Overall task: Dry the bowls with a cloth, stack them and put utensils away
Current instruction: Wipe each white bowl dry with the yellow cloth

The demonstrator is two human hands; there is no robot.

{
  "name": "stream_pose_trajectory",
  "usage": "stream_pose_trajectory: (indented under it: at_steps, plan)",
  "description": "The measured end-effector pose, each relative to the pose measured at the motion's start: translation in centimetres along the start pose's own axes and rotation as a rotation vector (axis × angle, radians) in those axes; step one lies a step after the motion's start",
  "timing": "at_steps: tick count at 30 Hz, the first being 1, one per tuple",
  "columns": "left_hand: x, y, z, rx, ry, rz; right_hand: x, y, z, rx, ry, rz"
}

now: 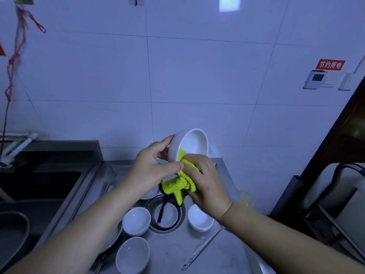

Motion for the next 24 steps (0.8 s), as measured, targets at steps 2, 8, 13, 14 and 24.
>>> stream_pose_trajectory:
  at_steps: [2, 8, 13, 14, 24]
  plan:
    - [0.0, 0.3, -0.2, -0.015, -0.090, -0.008, -0.4, -0.6, 0.2, -0.307, 0.013, 0.224]
    - [-0.7, 0.1, -1.1, -0.090, -0.063, 0.139, -0.8, -0.6, -0.4, -0.425, 0.017, 0.379]
    - [-0.5, -0.6, 0.3, -0.039, 0.053, 0.218, 0.0, -1.1, -0.7, 0.018, -0.066, 0.172]
    - [-0.8, -0.7, 0.3, -0.055, 0.062, 0.216, 0.2, -1.2, -0.5, 0.017, -0.105, 0.165]
    - [-1.2, -0.3, 0.2, -0.106, -0.028, 0.147, -0.5, -1.3, -2.2, -0.170, -0.146, 0.689]
Point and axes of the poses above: each hand's wrist, its own z-axis away from the middle knuckle, its own x-axis out of the palm, y = z × x, the point moved 10 cm from there along -z, towards the middle knuckle, and after that the axes turned 12 degrees about x, right-handed, at the moved point
